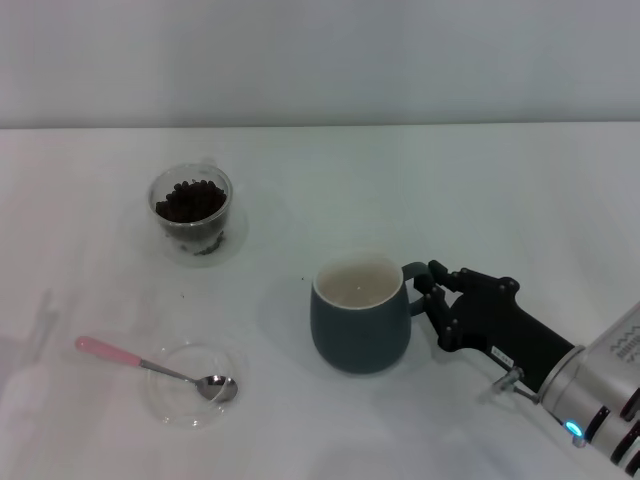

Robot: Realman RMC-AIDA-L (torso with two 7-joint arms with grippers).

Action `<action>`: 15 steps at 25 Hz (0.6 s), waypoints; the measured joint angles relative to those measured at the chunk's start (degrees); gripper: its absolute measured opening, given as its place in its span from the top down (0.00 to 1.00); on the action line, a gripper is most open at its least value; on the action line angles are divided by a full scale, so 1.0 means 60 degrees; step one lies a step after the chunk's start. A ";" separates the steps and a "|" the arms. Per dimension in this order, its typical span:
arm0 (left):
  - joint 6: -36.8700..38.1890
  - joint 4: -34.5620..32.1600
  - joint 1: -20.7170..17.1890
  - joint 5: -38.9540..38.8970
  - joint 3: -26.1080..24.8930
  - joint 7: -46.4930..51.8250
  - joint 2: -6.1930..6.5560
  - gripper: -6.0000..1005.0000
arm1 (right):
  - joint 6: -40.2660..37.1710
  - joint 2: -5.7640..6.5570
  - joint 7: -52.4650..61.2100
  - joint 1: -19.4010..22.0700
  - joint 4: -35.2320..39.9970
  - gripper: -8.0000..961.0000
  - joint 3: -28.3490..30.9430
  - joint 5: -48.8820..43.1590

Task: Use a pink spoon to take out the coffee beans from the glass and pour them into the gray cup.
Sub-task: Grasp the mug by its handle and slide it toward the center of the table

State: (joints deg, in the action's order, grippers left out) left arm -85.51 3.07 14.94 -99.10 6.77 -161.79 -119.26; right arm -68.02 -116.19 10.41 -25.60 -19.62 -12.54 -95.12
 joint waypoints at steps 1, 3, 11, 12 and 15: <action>0.0000 0.0001 0.0014 0.0003 0.0000 0.0003 0.0000 0.14 | 0.0003 0.0000 -0.0131 0.0000 -0.0084 0.82 0.0020 0.0002; -0.0001 0.0011 0.0045 0.0006 0.0008 0.0006 0.0000 0.14 | 0.0050 0.0000 -0.0465 0.0001 -0.0252 0.82 0.0105 0.0007; 0.0000 0.0016 0.0131 0.0013 0.0034 0.0009 -0.0001 0.14 | 0.0164 0.0000 -0.0897 0.0082 -0.0409 0.82 0.0219 0.0018; 0.0000 0.0015 0.0140 0.0018 0.0040 0.0008 0.0000 0.14 | 0.0182 0.0000 -0.0898 0.0089 -0.0397 0.82 0.0202 0.0021; 0.0000 0.0015 0.0148 0.0020 0.0024 0.0008 0.0000 0.14 | 0.0204 0.0000 -0.0901 0.0107 -0.0354 0.82 0.0152 -0.0069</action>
State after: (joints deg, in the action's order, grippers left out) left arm -85.51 3.16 15.83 -98.98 6.92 -161.74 -119.26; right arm -66.79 -116.19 5.01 -24.95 -21.75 -11.62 -95.54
